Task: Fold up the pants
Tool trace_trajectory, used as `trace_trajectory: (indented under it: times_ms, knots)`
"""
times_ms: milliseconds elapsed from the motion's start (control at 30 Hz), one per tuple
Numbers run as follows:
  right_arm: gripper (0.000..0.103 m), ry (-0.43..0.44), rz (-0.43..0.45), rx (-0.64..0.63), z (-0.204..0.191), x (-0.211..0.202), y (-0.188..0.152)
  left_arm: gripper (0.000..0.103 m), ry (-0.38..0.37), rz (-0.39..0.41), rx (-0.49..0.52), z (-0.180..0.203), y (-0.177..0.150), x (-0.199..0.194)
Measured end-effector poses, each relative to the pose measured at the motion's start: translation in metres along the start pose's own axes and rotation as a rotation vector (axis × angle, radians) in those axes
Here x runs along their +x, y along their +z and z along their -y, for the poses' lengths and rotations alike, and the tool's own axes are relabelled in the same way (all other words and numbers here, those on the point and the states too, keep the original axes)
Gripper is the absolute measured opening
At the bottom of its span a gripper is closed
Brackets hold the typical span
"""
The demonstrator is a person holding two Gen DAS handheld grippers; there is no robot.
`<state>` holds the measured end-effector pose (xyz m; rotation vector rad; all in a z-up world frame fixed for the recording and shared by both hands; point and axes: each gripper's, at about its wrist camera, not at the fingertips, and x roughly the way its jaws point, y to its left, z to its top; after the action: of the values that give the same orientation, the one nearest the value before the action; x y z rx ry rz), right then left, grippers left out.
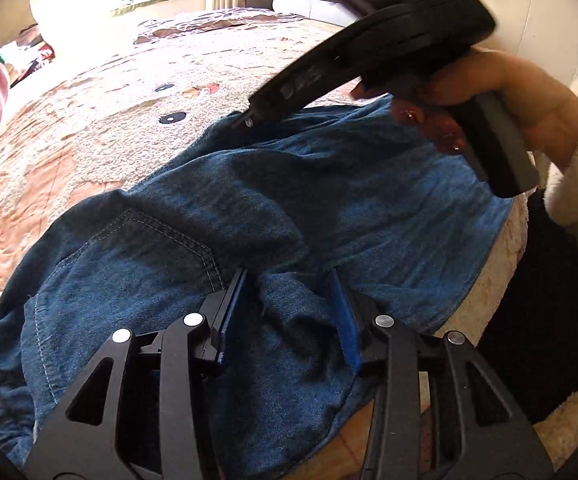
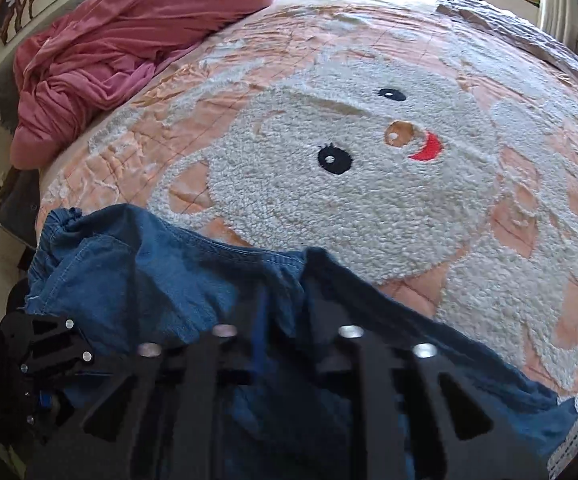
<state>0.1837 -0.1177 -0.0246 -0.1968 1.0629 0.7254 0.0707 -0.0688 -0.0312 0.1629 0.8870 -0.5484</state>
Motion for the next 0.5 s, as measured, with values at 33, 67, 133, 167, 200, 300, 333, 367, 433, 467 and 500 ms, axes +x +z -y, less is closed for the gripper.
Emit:
trace_trajectory:
  times_ms: [33, 67, 133, 167, 200, 300, 333, 367, 433, 467, 500]
  knots:
    - [0.004, -0.025, 0.014, -0.013, -0.002, 0.001, 0.002, 0.033, -0.002, 0.001, -0.002, -0.001, 0.001, 0.001]
    - [0.004, -0.05, 0.028, -0.019, -0.003, 0.002, 0.006, 0.033, -0.004, 0.002, -0.005, -0.001, 0.001, 0.001]
    - [0.004, -0.077, 0.062, -0.004, 0.0, 0.005, 0.014, 0.033, -0.004, 0.005, -0.006, -0.003, 0.0, 0.0]
    - [0.004, -0.096, 0.064, -0.008, 0.001, 0.009, 0.017, 0.033, -0.004, 0.006, -0.006, -0.004, 0.0, -0.002]
    - [0.005, -0.115, 0.055, -0.013, 0.002, 0.015, 0.02, 0.033, -0.004, 0.007, -0.007, -0.004, -0.001, -0.002]
    - [0.009, -0.168, 0.05, -0.041, -0.001, 0.032, 0.02, 0.034, -0.003, 0.011, -0.01, -0.005, -0.002, -0.001]
    - [0.01, -0.173, 0.062, -0.042, -0.001, 0.033, 0.019, 0.034, -0.005, 0.012, -0.012, -0.006, -0.002, -0.001]
    - [0.014, -0.163, 0.074, -0.031, 0.001, 0.029, 0.017, 0.035, -0.01, 0.014, -0.014, -0.006, -0.003, -0.001]
    - [0.033, -0.139, 0.121, 0.013, 0.008, 0.011, 0.012, 0.039, -0.021, 0.02, -0.016, -0.007, -0.003, -0.003]
    - [0.037, -0.125, 0.15, 0.032, 0.012, -0.001, 0.007, 0.044, -0.023, 0.029, -0.012, -0.007, -0.003, -0.005]
    - [0.045, -0.106, 0.188, 0.058, 0.019, -0.017, 0.0, 0.047, -0.026, 0.038, -0.008, -0.006, -0.002, -0.008]
